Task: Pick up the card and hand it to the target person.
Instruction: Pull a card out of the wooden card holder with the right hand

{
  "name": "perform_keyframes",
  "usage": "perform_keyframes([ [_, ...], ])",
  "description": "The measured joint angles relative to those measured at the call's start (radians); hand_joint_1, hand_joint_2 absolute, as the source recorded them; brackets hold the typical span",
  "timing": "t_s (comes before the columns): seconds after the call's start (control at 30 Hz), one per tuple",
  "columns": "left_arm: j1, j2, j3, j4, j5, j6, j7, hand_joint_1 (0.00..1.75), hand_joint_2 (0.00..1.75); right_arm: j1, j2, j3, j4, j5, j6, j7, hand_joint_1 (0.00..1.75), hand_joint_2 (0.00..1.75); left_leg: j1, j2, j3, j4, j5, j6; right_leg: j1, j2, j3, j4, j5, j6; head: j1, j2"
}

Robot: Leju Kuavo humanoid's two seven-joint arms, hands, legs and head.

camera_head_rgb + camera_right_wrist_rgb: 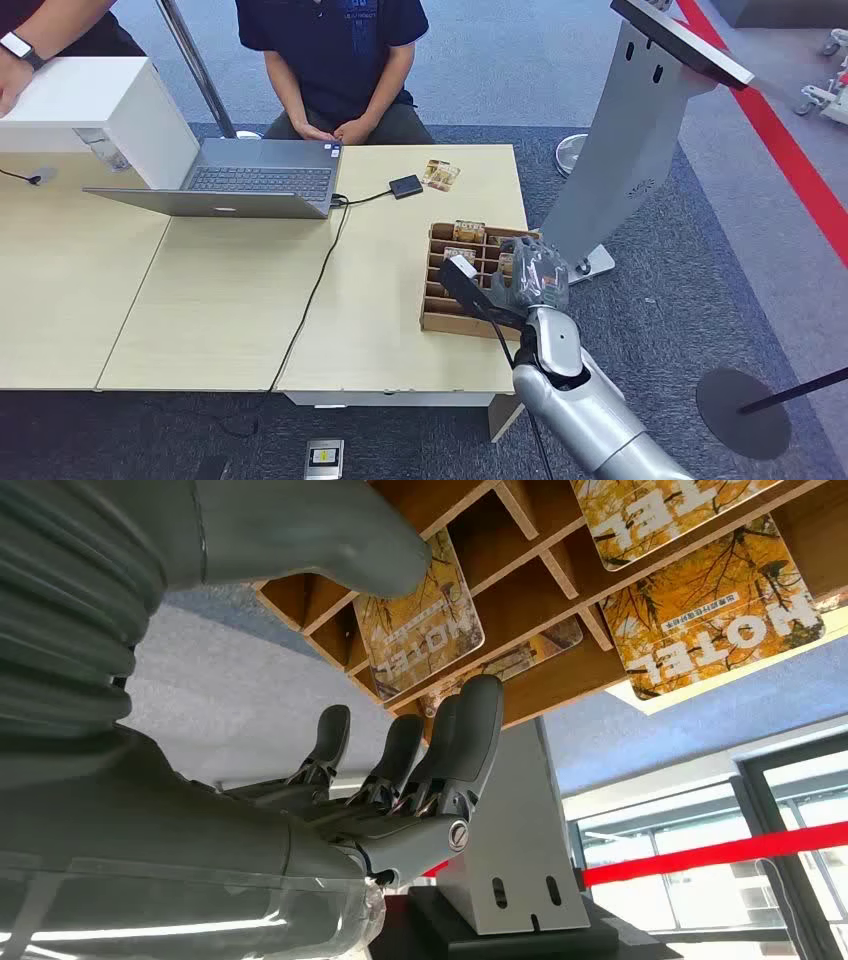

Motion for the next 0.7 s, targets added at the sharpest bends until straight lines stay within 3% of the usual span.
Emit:
perform_keyframes([
  [0.7,0.001,-0.002,0.000,0.000,-0.004,0.000,0.000,0.00,1.75,-0.013,-0.002,-0.005,0.033,0.003,-0.006,0.003,0.81,1.75,0.000,0.000,0.000,0.000,0.000,0.000,0.000,0.000,0.000,0.000,0.000,0.000,0.000,0.000],
])
